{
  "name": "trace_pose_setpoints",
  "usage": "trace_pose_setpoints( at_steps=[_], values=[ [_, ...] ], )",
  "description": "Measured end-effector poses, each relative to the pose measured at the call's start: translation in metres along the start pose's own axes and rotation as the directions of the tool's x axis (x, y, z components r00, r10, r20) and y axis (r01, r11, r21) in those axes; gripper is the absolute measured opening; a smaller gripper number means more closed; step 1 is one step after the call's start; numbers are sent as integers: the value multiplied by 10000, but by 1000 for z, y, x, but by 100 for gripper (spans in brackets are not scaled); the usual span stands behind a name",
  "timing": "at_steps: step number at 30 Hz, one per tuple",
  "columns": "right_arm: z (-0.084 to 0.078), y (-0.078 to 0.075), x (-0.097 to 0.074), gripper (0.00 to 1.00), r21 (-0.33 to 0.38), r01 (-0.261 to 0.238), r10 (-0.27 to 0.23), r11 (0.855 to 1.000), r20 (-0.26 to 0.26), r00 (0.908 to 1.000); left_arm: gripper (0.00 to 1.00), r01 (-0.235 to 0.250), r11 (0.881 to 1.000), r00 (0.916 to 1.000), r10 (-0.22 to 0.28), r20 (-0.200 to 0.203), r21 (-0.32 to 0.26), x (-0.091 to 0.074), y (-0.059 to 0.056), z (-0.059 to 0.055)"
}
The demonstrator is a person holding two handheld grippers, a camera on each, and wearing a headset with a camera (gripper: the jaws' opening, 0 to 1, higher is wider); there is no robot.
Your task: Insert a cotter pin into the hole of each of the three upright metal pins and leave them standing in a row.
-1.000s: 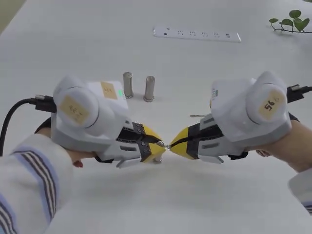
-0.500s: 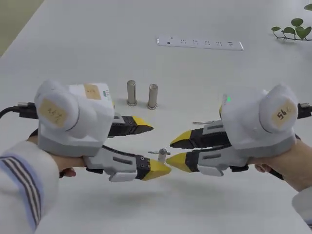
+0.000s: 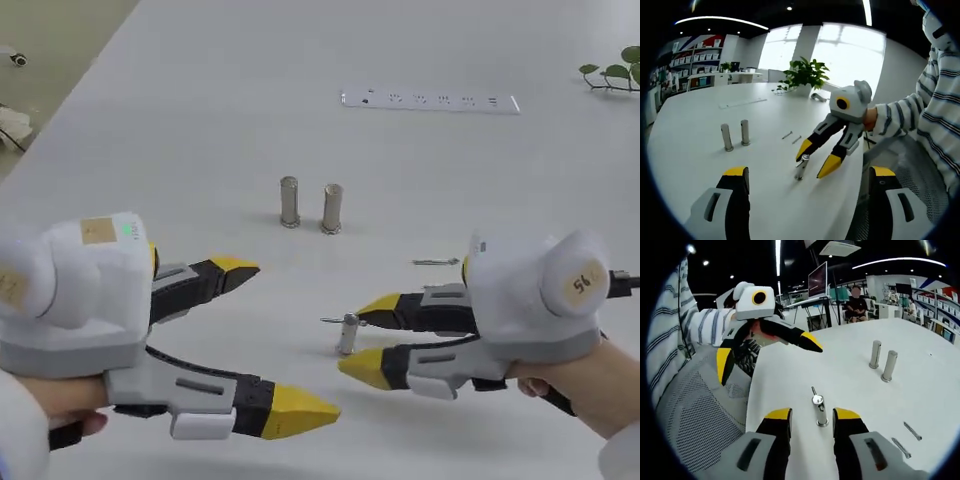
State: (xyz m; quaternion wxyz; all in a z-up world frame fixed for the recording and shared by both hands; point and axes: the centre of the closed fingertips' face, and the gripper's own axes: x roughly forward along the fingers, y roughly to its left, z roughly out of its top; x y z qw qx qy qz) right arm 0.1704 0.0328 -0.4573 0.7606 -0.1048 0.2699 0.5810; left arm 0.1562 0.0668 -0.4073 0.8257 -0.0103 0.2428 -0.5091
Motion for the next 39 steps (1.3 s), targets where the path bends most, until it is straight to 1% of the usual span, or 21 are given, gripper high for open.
trace_pose_setpoints(
  at_steps=[2,3,9,11,13,16,20,21,25,26,28,29,31,34,37,39],
  values=[
    [-3,1,3,30,-35,-78,78,10000,-58,10000,99,-232,9996,9997,234,82,-133,-3,0,0],
    [-5,1,5,30,-163,-104,103,9998,-37,9999,99,-351,9993,9993,353,91,-159,-4,0,-1],
    [-7,0,11,21,-449,13,-13,9990,7,10000,99,-673,9972,9977,676,88,-311,-10,-2,-6],
    [-6,-3,11,20,-529,186,-184,9984,41,9998,99,-721,9968,9974,721,-4,-356,-11,-2,-9],
    [-4,-4,12,20,-582,202,-194,9981,153,9997,99,-823,9962,9966,820,-122,-281,-13,0,-11],
    [-1,-4,13,16,-655,218,-199,9976,294,9994,99,-929,9948,9957,927,-61,-424,-15,2,-13],
    [-2,-6,14,8,-759,255,-245,9968,143,9996,99,-1033,9935,9946,1028,-132,-474,-15,4,-17],
    [-2,-8,14,6,-818,355,-346,9960,123,9993,99,-1033,9935,9946,1027,-146,-479,-15,4,-18],
    [0,-8,14,5,-1014,327,-311,9943,166,9994,99,-1117,9923,9937,1109,-169,-536,-15,5,-20],
    [1,-9,15,5,-1069,392,-373,9935,196,9991,99,-1273,9901,9918,1262,-216,-587,-15,9,-22],
    [2,-10,16,4,-1052,519,-516,9931,53,9987,99,-1300,9896,9914,1288,-243,-623,-15,10,-24],
    [3,-11,16,4,-1408,629,-643,9880,-56,9979,99,-1320,9890,9912,1308,-224,-660,-16,10,-24],
    [8,-10,19,4,-1448,596,-604,9877,-16,9982,99,-1321,9884,9912,1313,-159,-752,-16,10,-25],
    [17,-11,24,4,-1521,588,-580,9866,99,9983,98,-1319,9880,9912,1310,-165,-804,-17,9,-27],
    [26,-16,31,4,-1603,594,-584,9853,109,9982,98,-1323,9869,9912,1316,-136,-922,-16,9,-28],
    [32,-20,37,4,-1589,589,-583,9855,84,9983,98,-1377,9842,9904,1377,-80,-1115,-15,9,-30]
  ],
)
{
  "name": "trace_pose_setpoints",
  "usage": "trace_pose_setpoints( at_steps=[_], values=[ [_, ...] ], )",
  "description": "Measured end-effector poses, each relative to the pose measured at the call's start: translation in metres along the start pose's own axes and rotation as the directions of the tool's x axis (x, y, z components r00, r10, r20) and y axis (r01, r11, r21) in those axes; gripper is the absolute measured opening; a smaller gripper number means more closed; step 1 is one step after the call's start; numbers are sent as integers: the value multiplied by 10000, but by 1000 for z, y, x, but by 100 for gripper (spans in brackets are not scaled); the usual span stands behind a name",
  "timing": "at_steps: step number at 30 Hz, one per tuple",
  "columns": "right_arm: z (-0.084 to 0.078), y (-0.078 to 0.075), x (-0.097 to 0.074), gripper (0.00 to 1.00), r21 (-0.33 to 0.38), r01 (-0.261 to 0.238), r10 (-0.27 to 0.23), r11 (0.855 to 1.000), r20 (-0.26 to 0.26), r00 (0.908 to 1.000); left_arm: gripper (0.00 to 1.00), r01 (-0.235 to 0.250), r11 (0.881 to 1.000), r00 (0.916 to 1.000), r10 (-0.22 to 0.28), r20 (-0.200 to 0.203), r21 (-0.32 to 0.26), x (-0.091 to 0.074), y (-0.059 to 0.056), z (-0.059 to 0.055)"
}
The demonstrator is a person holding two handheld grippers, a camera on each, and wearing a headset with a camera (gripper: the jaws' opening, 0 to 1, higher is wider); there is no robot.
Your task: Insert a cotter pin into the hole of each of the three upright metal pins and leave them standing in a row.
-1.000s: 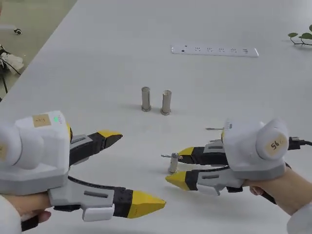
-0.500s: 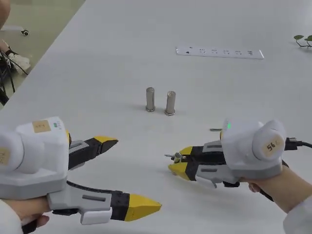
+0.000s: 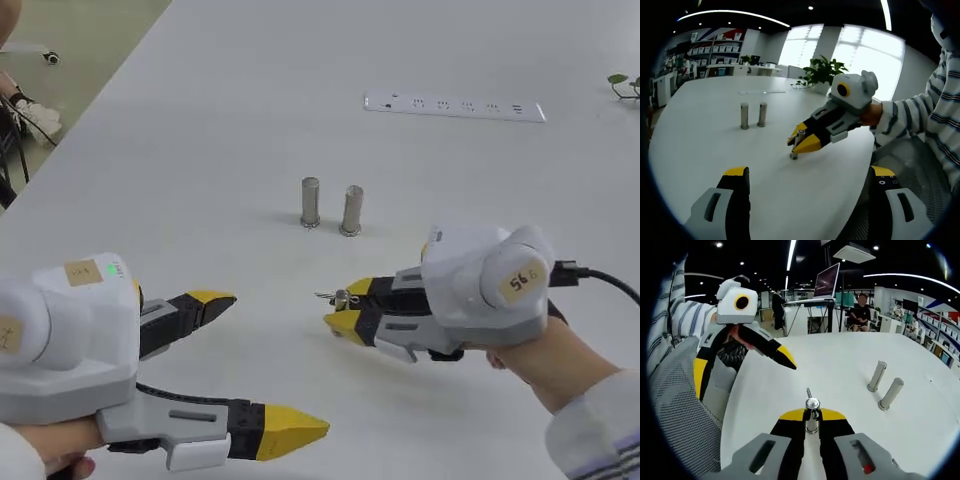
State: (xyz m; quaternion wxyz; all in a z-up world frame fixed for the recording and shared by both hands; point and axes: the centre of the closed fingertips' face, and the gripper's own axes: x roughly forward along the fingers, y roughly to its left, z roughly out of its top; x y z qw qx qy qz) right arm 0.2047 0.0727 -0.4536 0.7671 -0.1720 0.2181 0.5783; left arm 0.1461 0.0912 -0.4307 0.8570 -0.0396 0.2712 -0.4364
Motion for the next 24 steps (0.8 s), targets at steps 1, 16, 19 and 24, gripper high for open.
trace_pose_setpoints(
  at_steps=[1,16,19,24],
  values=[
    [2,-1,2,4,6,-7,7,10000,-3,10000,98,5,10000,10000,-5,17,-34,0,0,-1],
    [6,-12,24,4,149,-163,164,9998,-72,9998,98,267,9994,9996,-270,-103,-238,8,-5,-10],
    [3,-12,25,4,269,-216,218,9994,-77,9997,98,320,9991,9994,-323,-112,-274,10,-5,-11],
    [1,-11,26,4,321,-233,235,9992,-74,9997,97,413,9988,9989,-419,-205,-248,12,-8,-12]
  ],
)
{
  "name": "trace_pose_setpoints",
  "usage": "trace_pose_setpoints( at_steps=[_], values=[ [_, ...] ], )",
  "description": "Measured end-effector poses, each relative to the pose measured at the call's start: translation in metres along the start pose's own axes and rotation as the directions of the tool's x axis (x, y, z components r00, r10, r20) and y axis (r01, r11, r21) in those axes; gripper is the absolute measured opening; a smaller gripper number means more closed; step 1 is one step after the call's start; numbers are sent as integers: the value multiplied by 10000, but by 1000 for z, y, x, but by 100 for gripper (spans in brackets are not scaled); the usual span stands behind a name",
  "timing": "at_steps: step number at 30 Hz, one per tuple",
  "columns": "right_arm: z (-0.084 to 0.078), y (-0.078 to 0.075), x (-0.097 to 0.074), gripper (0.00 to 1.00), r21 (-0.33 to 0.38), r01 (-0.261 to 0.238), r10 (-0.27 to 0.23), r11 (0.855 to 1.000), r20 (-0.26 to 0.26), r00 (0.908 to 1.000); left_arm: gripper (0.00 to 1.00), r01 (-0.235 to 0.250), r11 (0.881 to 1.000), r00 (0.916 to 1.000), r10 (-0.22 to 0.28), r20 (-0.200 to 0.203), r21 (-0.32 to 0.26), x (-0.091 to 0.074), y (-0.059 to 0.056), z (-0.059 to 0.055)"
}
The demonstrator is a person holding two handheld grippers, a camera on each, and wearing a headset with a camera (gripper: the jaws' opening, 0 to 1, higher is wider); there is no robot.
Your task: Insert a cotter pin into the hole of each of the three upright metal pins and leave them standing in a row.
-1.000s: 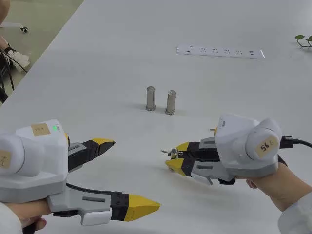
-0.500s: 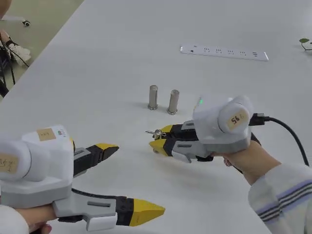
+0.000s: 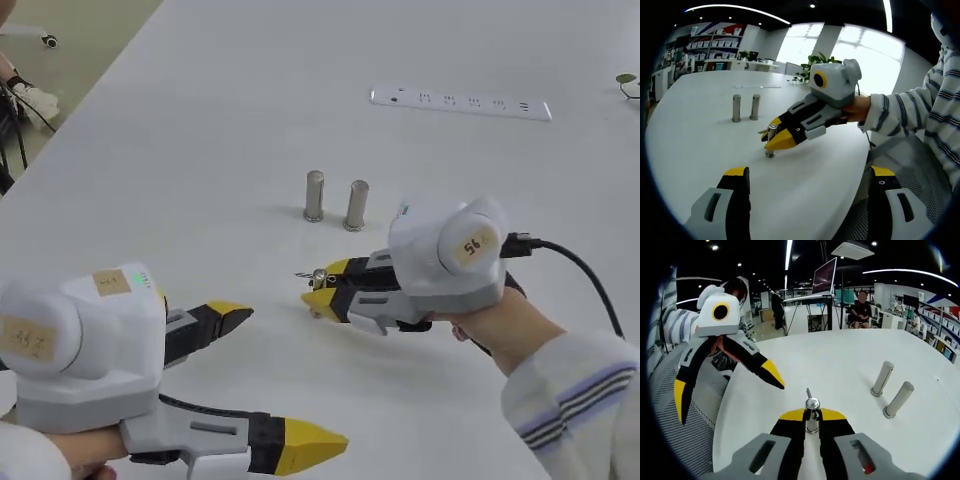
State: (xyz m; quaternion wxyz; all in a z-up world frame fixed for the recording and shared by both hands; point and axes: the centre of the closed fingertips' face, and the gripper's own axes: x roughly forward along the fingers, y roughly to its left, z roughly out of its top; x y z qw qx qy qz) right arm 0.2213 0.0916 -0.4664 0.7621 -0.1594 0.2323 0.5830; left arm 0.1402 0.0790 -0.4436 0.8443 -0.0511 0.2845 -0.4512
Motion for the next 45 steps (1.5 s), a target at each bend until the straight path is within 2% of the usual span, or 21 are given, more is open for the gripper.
trace_pose_setpoints(
  at_steps=[5,6,8,11,13,15,18,24,28,31,33,35,39,43,45],
  values=[
    [1,3,-1,5,-2,-141,141,9999,94,9999,97,18,10000,10000,-18,-10,-8,1,-1,0],
    [1,4,-2,5,-253,-142,144,9996,63,9999,97,15,10000,10000,-15,-9,-13,1,-1,1],
    [7,6,-3,6,-149,-136,141,9998,344,9993,97,-5,10000,10000,5,5,4,1,-2,1],
    [16,6,-8,20,-35,-16,19,10000,733,9973,97,-31,10000,10000,31,33,31,0,-2,2],
    [23,9,-13,23,-256,1,21,9997,830,9965,97,-55,10000,10000,55,32,56,-1,-2,4],
    [30,12,-21,24,-387,-9,46,9993,961,9954,97,-98,9998,9999,97,36,156,-4,-1,6],
    [41,17,-39,31,-501,34,29,9987,1249,9922,97,-193,9994,9998,191,78,294,-8,0,11],
    [50,23,-75,48,-473,213,-139,9987,1518,9883,97,-326,9983,9993,318,180,475,-14,2,19],
    [44,24,-95,61,-313,387,-340,9988,1390,9897,97,-358,9976,9991,343,257,586,-18,1,26],
    [37,22,-110,67,43,770,-769,9970,1260,9890,97,-407,9969,9988,388,295,672,-21,1,29],
    [34,23,-117,69,189,931,-947,9955,1262,9875,97,-438,9966,9986,417,316,695,-22,1,31],
    [26,25,-123,72,668,1040,-1118,9923,1253,9858,97,-488,9963,9982,463,378,701,-24,3,35],
    [8,28,-130,80,1034,1293,-1374,9862,755,9876,97,-535,9965,9979,509,412,643,-27,5,39],
    [-1,30,-136,89,1819,1538,-1667,9712,576,9843,97,-614,9965,9967,582,566,575,-29,8,44],
    [-3,24,-139,93,2179,1970,-2126,9559,500,9759,97,-655,9962,9964,622,577,575,-29,11,45]
  ],
)
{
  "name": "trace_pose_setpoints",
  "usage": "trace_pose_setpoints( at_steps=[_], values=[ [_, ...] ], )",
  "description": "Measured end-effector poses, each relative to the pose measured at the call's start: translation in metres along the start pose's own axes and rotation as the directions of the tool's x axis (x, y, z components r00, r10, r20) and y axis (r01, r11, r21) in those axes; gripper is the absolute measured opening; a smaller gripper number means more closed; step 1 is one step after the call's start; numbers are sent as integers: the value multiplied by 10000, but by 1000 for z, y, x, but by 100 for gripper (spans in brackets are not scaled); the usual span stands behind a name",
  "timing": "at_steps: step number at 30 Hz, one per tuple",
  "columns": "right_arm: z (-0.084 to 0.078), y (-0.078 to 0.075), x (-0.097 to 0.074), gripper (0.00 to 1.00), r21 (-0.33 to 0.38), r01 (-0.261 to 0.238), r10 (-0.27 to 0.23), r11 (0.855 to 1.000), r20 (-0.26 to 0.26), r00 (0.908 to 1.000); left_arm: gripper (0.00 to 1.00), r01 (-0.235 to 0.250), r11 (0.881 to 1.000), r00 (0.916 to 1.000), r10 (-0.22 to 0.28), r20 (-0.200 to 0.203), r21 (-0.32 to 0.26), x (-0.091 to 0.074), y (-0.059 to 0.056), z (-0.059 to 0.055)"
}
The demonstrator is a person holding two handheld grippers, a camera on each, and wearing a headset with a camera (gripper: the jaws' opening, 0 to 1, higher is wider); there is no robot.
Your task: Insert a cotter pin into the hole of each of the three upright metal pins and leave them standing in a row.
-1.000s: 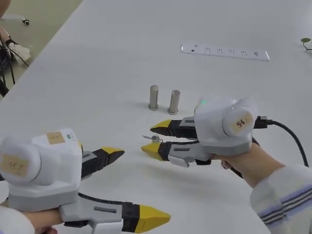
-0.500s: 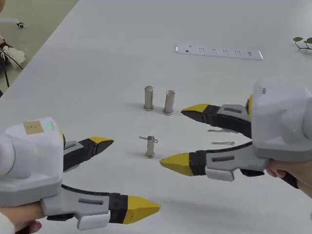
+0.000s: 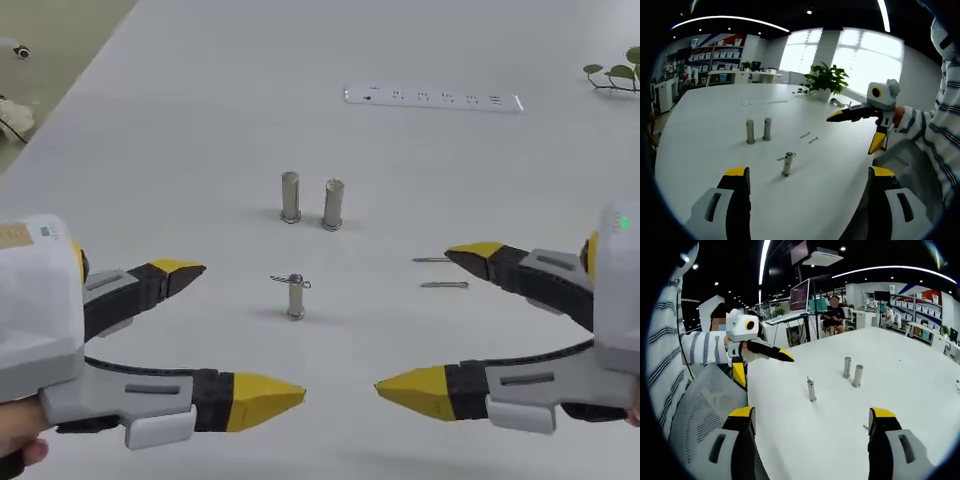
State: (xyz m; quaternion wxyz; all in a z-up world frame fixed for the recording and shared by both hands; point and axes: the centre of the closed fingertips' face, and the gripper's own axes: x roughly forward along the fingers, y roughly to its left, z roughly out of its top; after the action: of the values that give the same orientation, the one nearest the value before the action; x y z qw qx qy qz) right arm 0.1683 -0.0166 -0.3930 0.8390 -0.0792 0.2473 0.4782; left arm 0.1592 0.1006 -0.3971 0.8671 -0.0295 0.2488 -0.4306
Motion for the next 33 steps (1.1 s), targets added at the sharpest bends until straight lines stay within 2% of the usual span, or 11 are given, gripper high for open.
trace_pose_setpoints(
  at_steps=[2,5,9,16,20,23,27,29,31,32,33],
  values=[
    [2,-4,-3,95,375,185,-192,9991,203,9996,95,-55,9998,9999,52,126,191,1,3,3],
    [4,-7,-7,98,704,370,-401,9968,434,9983,95,-40,9999,9999,38,153,111,4,10,6],
    [-2,-8,-10,98,888,500,-528,9948,294,9982,95,-77,9995,9998,71,192,315,13,22,16],
    [-13,-8,-19,98,1221,671,-696,9902,157,9975,94,-97,9992,9988,78,487,395,36,47,40],
    [-15,-16,-24,97,1428,989,-1025,9848,181,9946,93,-213,9986,9982,185,578,490,52,63,52],
    [-12,-22,-29,97,1871,1218,-1329,9748,479,9900,91,-273,9982,9984,247,500,527,62,73,56],
    [-12,-29,-35,96,1909,1485,-1616,9703,547,9853,88,-391,9985,9983,374,442,381,75,86,59],
    [-12,-32,-38,96,1998,1588,-1732,9669,568,9832,84,-475,9979,9986,464,262,433,81,92,57],
    [-13,-34,-42,95,2156,1684,-1855,9618,612,9807,82,-677,9948,9976,688,-118,767,87,98,53],
    [-14,-35,-43,95,2218,1727,-1907,9597,623,9797,82,-906,9889,9946,958,-393,1177,90,105,50],
    [-15,-35,-44,95,2262,1758,-1941,9581,609,9791,83,-975,9850,9932,1054,-487,1424,92,107,49]
  ],
)
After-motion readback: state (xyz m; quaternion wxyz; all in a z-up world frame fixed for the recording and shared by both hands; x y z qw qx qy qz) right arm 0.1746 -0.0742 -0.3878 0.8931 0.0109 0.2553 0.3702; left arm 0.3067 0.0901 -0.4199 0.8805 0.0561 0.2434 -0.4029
